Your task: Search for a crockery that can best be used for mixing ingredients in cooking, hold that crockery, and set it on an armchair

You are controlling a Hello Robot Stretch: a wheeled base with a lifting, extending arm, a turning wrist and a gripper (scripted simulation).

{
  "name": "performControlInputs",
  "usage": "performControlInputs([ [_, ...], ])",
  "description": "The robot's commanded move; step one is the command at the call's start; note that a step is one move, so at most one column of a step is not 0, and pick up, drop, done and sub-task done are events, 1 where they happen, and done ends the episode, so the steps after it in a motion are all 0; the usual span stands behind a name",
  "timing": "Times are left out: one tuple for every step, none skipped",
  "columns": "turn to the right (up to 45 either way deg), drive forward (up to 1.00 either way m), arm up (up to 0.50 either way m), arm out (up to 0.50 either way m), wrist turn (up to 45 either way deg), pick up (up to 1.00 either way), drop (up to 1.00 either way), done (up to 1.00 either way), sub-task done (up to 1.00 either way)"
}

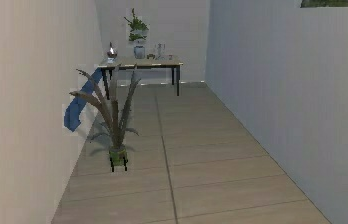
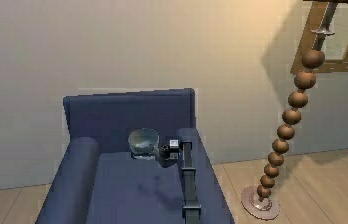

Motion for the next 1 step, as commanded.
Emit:
performControlInputs([
  [0.0,0.00,-0.32,0.00,0.0,0.00,0.00,0.00,0.00],
])
